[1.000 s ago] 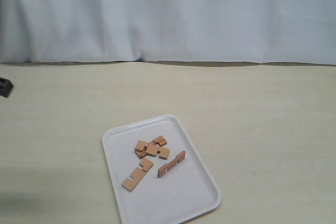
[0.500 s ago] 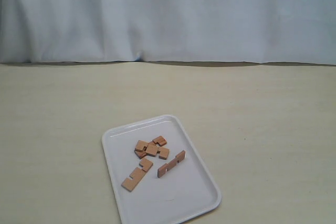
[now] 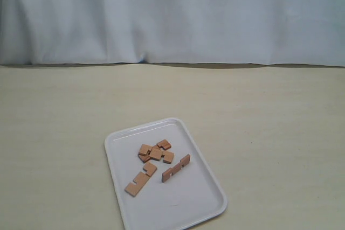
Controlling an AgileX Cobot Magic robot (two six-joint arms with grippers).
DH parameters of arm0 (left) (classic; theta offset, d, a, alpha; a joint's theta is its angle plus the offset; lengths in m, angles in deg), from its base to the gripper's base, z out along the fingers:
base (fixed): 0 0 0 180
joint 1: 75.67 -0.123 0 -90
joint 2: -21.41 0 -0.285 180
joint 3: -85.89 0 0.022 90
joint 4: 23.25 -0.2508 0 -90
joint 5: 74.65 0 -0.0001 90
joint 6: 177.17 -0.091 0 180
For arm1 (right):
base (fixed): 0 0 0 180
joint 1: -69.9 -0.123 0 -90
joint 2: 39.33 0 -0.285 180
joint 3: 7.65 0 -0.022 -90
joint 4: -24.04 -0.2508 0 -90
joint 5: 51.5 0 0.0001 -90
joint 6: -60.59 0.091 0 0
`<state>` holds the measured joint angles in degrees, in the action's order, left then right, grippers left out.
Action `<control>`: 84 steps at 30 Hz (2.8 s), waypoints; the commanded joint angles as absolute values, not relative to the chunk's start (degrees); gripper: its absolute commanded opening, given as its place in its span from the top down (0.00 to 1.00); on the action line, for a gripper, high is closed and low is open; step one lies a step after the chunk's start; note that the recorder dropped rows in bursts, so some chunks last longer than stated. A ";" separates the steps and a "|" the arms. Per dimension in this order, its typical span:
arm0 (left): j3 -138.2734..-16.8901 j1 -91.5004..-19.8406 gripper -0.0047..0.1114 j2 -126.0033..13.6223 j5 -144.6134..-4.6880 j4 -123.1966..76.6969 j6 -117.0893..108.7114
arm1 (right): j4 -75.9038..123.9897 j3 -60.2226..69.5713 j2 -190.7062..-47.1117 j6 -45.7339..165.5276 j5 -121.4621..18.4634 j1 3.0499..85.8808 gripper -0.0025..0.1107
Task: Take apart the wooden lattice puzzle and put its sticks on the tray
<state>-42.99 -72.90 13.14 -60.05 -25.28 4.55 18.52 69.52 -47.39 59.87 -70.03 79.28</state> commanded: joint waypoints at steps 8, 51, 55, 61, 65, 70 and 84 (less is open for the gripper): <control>-42.71 -72.92 0.96 13.62 -62.32 -25.00 4.71 | 18.55 69.57 -47.11 59.88 -69.79 79.12 0.94; -16.89 -73.02 0.96 13.62 -63.25 -19.50 6.57 | 18.55 69.57 -47.11 59.88 -69.79 79.12 0.94; -16.89 -73.02 0.96 13.62 -62.30 -18.06 6.60 | 18.55 69.57 -47.11 59.88 -69.79 79.12 0.94; -16.89 -73.02 0.96 13.62 -61.67 -18.22 6.60 | 18.55 69.57 -47.11 59.88 -69.79 79.12 0.94; -16.89 -73.02 0.96 13.62 -60.19 -19.35 7.03 | 18.55 69.57 -47.11 59.88 -69.79 79.12 0.94; -16.89 -73.02 0.96 13.62 -57.63 -23.60 10.49 | 18.55 69.57 -47.11 59.88 -69.79 79.12 0.94; -16.89 -73.02 0.96 13.62 -56.94 -26.02 10.64 | 18.55 69.57 -47.11 59.88 -69.79 79.12 0.94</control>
<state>-17.05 -72.93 13.51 -56.76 -25.71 10.21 18.52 69.52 -47.39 59.87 -70.03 79.28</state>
